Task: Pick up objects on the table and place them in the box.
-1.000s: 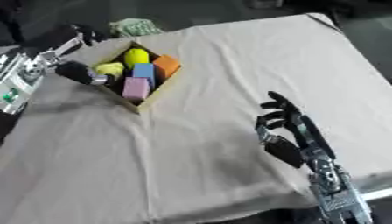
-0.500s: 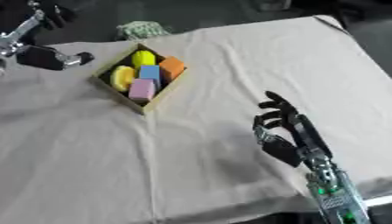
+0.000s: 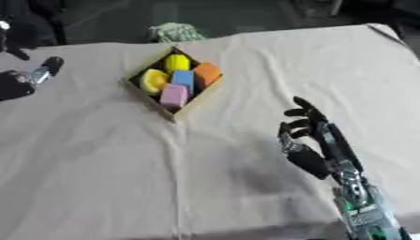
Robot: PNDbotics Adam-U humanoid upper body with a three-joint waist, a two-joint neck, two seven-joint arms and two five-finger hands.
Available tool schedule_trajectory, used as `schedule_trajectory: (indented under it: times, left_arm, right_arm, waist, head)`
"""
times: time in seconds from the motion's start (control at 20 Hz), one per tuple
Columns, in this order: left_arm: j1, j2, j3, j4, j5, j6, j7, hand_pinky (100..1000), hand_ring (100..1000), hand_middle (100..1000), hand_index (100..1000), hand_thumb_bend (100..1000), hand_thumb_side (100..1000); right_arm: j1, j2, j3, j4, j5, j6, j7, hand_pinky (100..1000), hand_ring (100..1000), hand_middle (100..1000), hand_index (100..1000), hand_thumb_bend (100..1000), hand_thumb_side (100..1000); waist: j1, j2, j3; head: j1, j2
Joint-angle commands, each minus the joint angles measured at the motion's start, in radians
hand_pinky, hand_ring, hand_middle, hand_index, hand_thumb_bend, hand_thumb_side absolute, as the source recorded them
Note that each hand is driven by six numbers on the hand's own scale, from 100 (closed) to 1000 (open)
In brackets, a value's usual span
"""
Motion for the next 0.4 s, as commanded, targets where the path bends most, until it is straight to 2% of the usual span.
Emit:
schedule_trajectory:
  times: [0.05, 0.4]
  left_arm:
    - [0.037, -0.047, 0.035, -0.066, 0.031, -0.015, 0.05, 579, 666, 637, 764, 446, 401]
    - [0.114, -0.181, 0.037, -0.07, 0.029, -0.053, 0.074, 570, 661, 630, 759, 433, 391]
  right_arm:
    - [0.001, -0.013, -0.01, -0.036, -0.036, -0.006, -0.027, 635, 698, 760, 967, 100, 434]
    - [0.002, -0.004, -0.014, -0.075, -0.136, -0.015, -0.066, 634, 698, 759, 963, 100, 471]
  waist:
    - [-0.003, -0.013, 0.006]
    - [-0.018, -0.01, 0.025]
  head:
    - [0.013, 0.005]
    - [0.025, 0.005]
